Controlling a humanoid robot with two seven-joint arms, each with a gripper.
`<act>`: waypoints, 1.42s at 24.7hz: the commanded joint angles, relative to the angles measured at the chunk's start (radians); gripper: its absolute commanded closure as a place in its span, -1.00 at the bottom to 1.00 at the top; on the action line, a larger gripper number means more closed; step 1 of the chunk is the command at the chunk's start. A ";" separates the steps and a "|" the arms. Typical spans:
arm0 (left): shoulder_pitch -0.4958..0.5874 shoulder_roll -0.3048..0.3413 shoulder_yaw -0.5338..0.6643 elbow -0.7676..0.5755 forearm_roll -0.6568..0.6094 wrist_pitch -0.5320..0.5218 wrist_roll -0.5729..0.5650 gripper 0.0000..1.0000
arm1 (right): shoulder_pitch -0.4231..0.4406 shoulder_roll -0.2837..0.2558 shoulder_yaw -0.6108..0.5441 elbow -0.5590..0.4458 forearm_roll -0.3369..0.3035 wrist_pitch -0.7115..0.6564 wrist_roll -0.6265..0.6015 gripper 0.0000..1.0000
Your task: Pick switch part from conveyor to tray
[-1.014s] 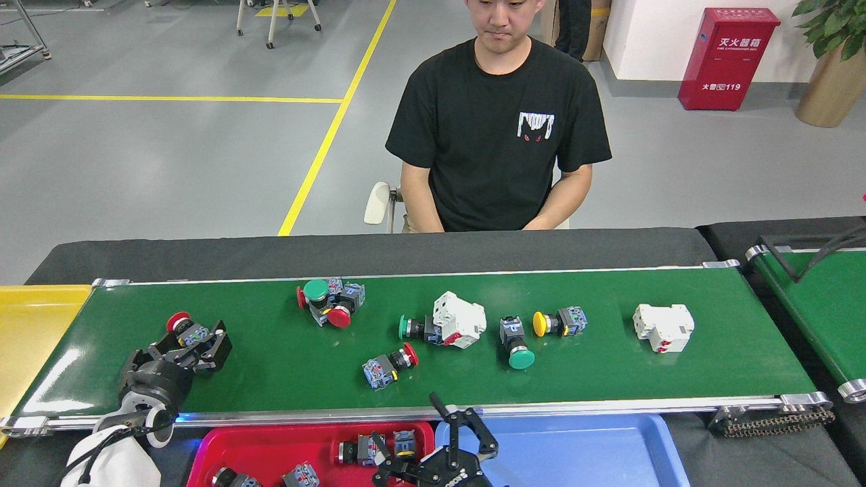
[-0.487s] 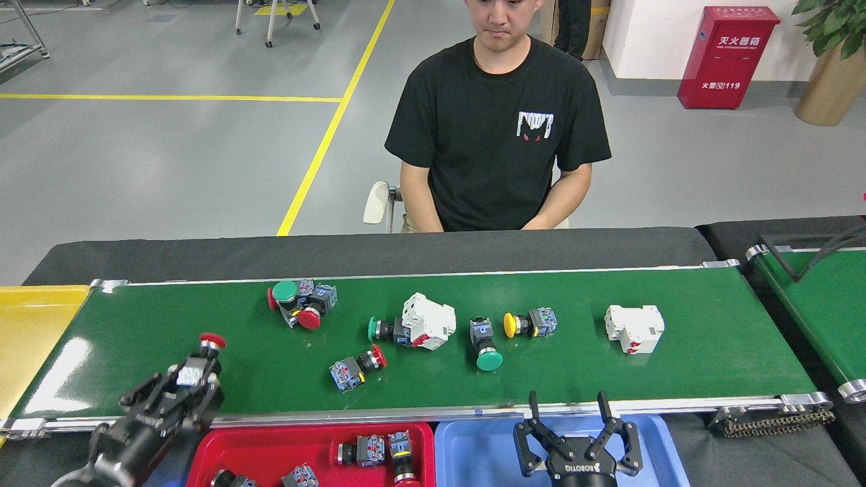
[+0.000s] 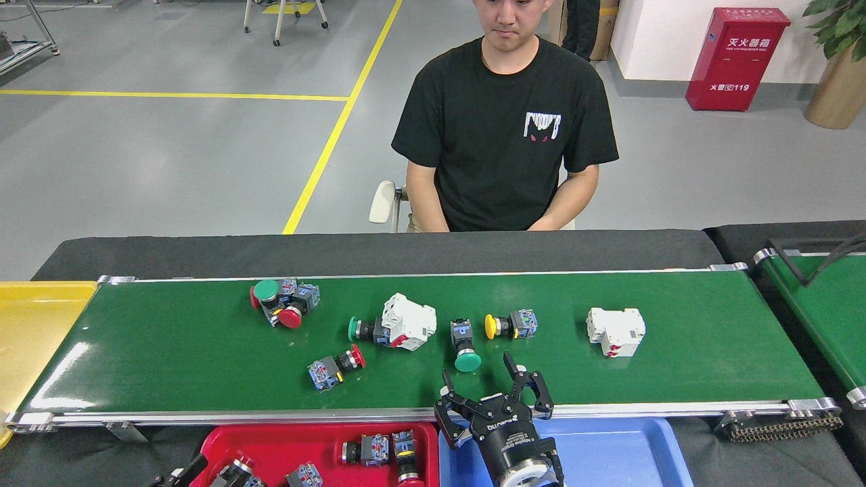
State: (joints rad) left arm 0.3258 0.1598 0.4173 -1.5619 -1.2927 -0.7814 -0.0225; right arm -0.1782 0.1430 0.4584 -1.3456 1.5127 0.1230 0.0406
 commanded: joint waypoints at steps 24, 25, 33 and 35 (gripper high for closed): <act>-0.531 0.056 0.048 0.424 -0.218 0.185 0.019 -0.99 | 0.037 -0.028 0.177 -0.202 -0.105 -0.198 0.058 0.63; -0.547 0.061 0.032 0.445 -0.218 0.205 0.019 -0.99 | 0.074 -0.046 0.200 -0.253 -0.101 -0.238 0.052 -0.14; -0.697 0.070 -0.086 0.622 -0.220 0.300 0.021 -0.99 | 0.131 -0.069 0.236 -0.302 -0.101 -0.330 0.050 -1.00; -0.720 0.070 -0.086 0.648 -0.221 0.311 0.021 -0.99 | 0.132 -0.066 0.197 -0.308 -0.103 -0.325 0.050 -1.00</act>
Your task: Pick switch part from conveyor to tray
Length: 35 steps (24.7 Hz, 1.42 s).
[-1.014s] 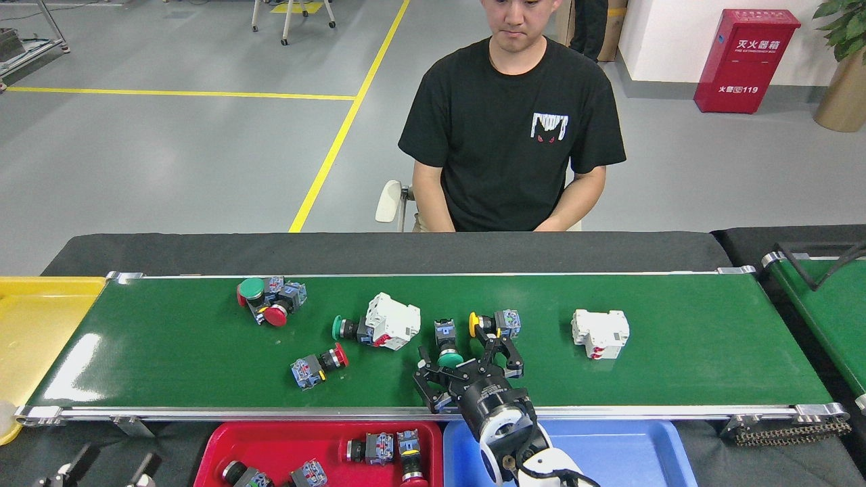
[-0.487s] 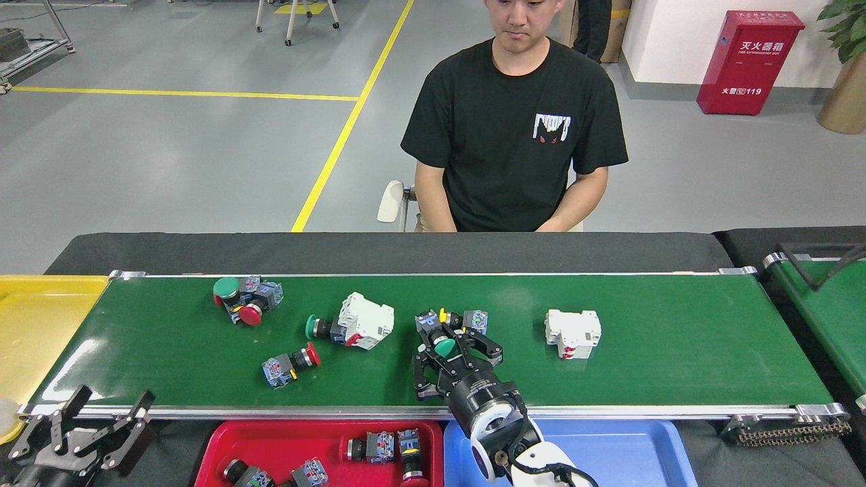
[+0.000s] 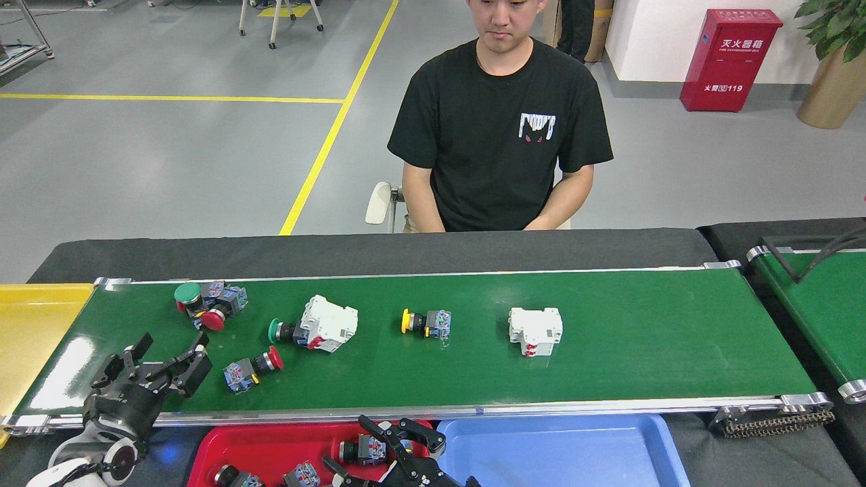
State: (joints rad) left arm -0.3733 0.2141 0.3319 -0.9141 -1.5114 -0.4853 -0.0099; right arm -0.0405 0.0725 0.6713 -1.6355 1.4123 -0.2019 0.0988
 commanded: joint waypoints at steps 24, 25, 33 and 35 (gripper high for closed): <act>-0.351 0.130 -0.297 0.597 0.007 0.390 0.261 -0.29 | 0.194 -0.056 -0.733 -0.023 -0.013 0.174 -0.168 -1.00; -0.351 0.130 -0.298 0.598 0.007 0.387 0.261 -0.08 | 0.194 -0.059 -0.733 -0.023 -0.013 0.176 -0.166 -1.00; -0.305 0.130 -0.301 0.586 0.023 0.267 0.268 0.37 | 0.211 -0.074 -0.733 -0.023 -0.013 0.177 -0.168 -1.00; -0.286 0.128 -0.300 0.549 0.023 0.232 0.274 0.41 | 0.211 -0.074 -0.733 -0.024 -0.013 0.180 -0.168 -1.00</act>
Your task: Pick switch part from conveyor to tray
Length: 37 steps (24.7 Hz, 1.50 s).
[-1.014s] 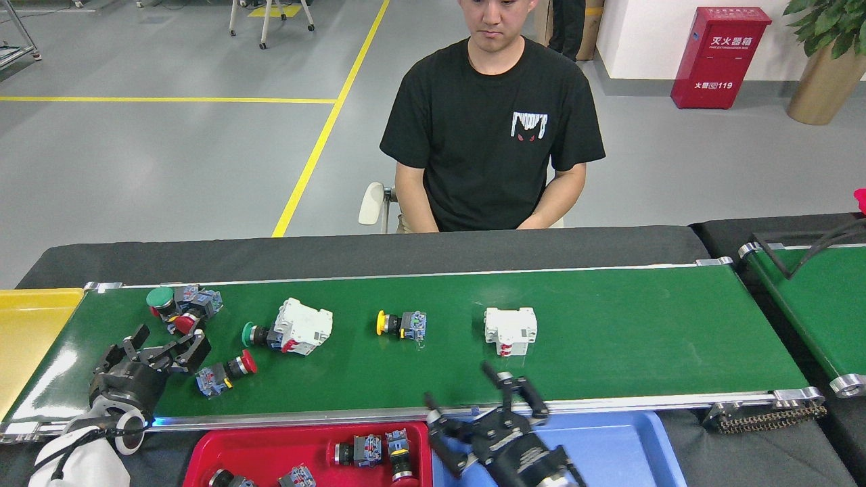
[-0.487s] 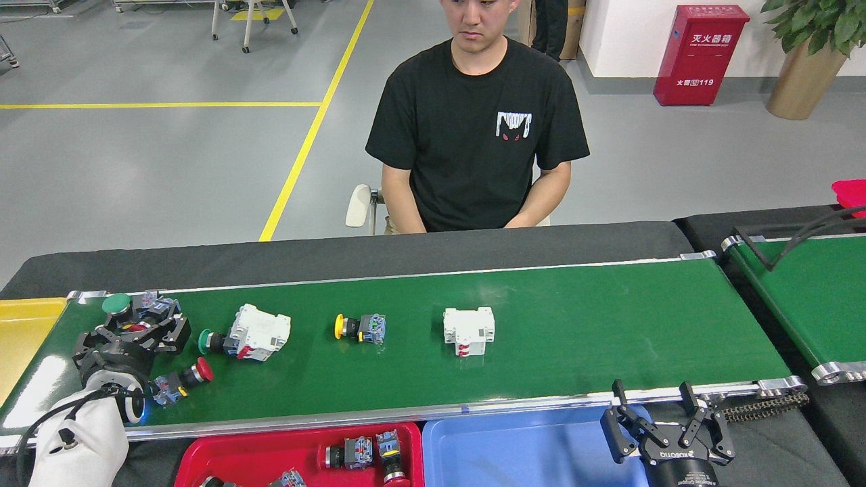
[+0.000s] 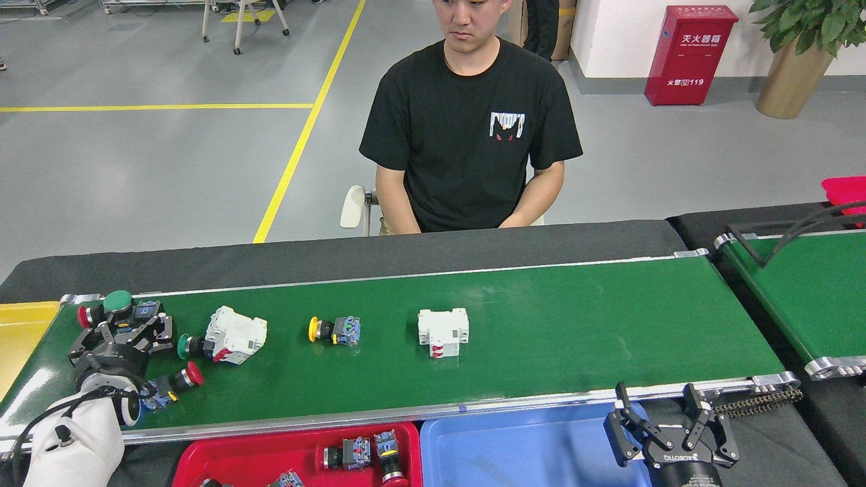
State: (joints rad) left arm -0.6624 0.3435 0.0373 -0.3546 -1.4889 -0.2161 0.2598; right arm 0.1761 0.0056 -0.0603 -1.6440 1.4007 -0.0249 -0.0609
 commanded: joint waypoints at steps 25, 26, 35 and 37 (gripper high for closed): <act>1.001 -0.008 0.003 -1.414 0.239 -0.549 -0.177 -0.41 | 0.019 -0.003 0.033 -0.046 0.004 0.002 -0.014 -1.00; 1.012 -0.011 0.006 -1.416 0.239 -0.545 -0.175 -0.87 | 0.020 -0.003 0.034 -0.051 0.004 0.002 -0.014 -1.00; 1.029 -0.097 0.199 -1.400 0.242 -0.546 -0.172 -1.00 | 0.039 -0.003 0.036 -0.050 0.004 0.002 -0.014 -1.00; 1.029 -0.120 0.279 -1.391 0.240 -0.540 -0.172 -1.00 | 0.051 -0.003 0.042 -0.051 0.004 0.002 -0.014 -1.00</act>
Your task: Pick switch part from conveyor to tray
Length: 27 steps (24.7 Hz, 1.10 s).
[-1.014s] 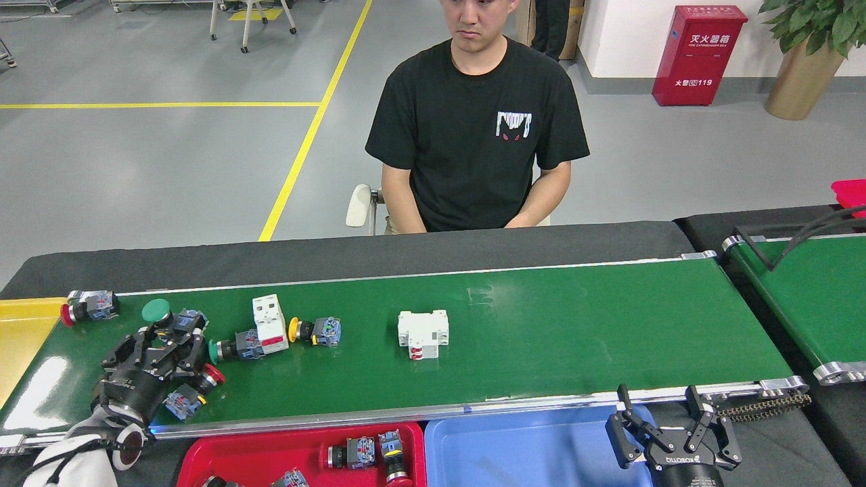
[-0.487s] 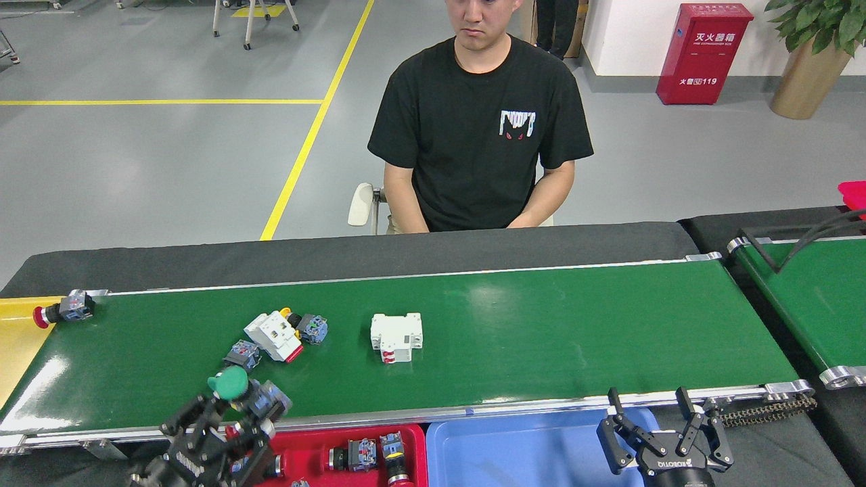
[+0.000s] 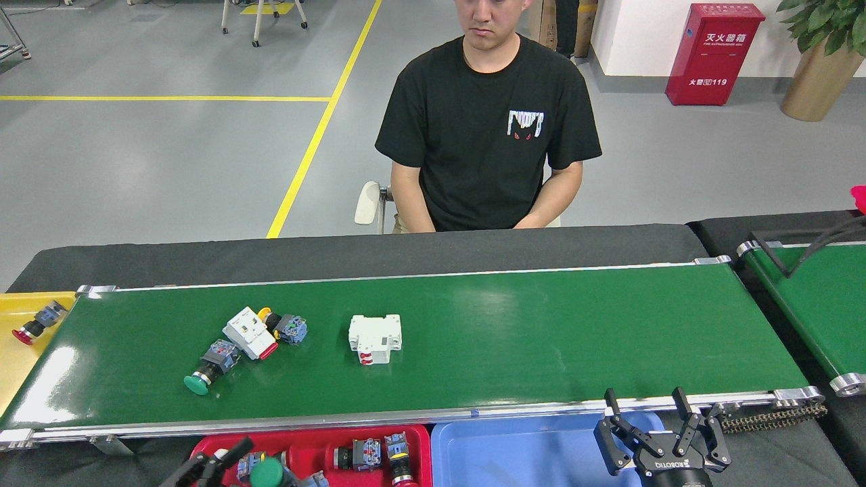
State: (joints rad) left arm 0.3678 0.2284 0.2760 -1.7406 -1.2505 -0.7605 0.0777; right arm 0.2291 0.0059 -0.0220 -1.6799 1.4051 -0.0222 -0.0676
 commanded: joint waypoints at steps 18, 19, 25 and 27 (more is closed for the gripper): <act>-0.287 0.114 0.227 0.498 -0.096 0.109 0.039 -1.00 | -0.001 -0.027 -0.026 -0.046 -0.003 -0.004 -0.008 -1.00; -0.332 0.132 0.203 0.552 -0.127 0.105 0.076 -1.00 | -0.002 -0.027 -0.027 -0.046 -0.003 -0.002 -0.008 -1.00; -0.406 0.269 0.017 0.696 -0.149 0.102 0.195 -1.00 | 0.001 -0.038 -0.032 -0.044 -0.003 -0.002 -0.008 -1.00; -0.460 0.270 -0.004 0.753 -0.152 0.102 0.195 -1.00 | -0.001 -0.040 -0.032 -0.044 -0.005 -0.002 -0.009 -1.00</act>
State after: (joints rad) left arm -0.0648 0.4822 0.2773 -0.9993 -1.4002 -0.6572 0.2535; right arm 0.2346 -0.0258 -0.0498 -1.7110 1.4031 -0.0250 -0.0678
